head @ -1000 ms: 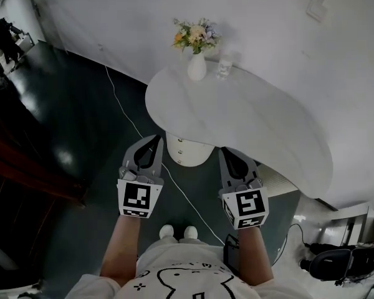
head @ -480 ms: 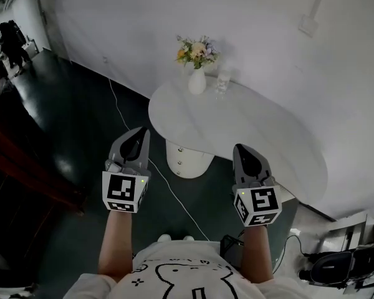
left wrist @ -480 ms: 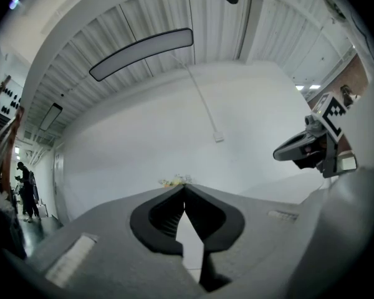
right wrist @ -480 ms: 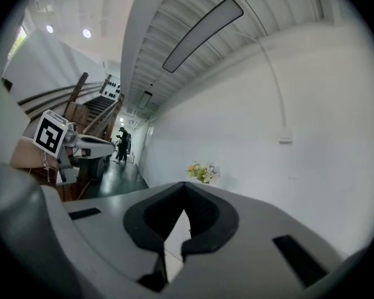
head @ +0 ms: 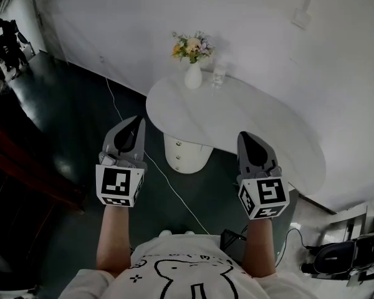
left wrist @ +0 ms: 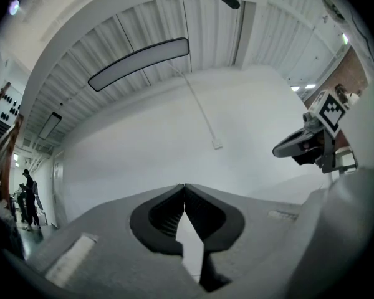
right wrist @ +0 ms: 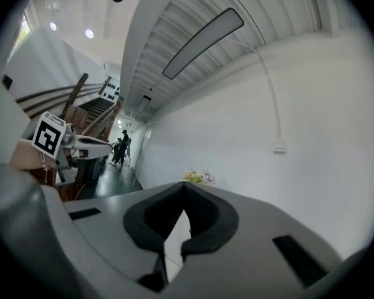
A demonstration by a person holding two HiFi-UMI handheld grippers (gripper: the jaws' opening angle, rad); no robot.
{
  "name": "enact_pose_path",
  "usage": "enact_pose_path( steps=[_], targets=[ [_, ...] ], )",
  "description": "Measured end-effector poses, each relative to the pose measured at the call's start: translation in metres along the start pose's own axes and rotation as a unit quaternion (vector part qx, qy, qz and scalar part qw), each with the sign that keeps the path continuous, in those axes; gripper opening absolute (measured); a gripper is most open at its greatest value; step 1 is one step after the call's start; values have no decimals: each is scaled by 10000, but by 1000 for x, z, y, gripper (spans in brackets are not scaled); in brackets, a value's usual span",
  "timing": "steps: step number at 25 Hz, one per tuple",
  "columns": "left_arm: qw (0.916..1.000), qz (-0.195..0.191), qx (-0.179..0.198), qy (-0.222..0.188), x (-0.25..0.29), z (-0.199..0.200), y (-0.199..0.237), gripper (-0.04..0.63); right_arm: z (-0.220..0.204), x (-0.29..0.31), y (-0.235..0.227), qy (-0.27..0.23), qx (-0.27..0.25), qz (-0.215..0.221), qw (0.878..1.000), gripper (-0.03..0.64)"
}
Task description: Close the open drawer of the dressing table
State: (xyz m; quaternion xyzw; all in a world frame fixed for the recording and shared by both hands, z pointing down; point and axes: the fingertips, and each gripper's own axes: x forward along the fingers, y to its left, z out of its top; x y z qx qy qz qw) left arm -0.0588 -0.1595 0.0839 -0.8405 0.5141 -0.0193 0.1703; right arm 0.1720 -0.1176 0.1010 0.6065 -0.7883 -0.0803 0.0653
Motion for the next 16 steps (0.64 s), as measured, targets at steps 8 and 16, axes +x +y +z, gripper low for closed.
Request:
enact_pose_path(
  steps=[8,16],
  targets=[
    [9998,-103,-48,-171,-2,13,-8,17,10,-13,-1,-36,-103,-142,9998,-3],
    [9996,36,-87,-265,-3,21,-12,17,12,-23,-5,-85,-144,-206,9996,-3]
  ],
)
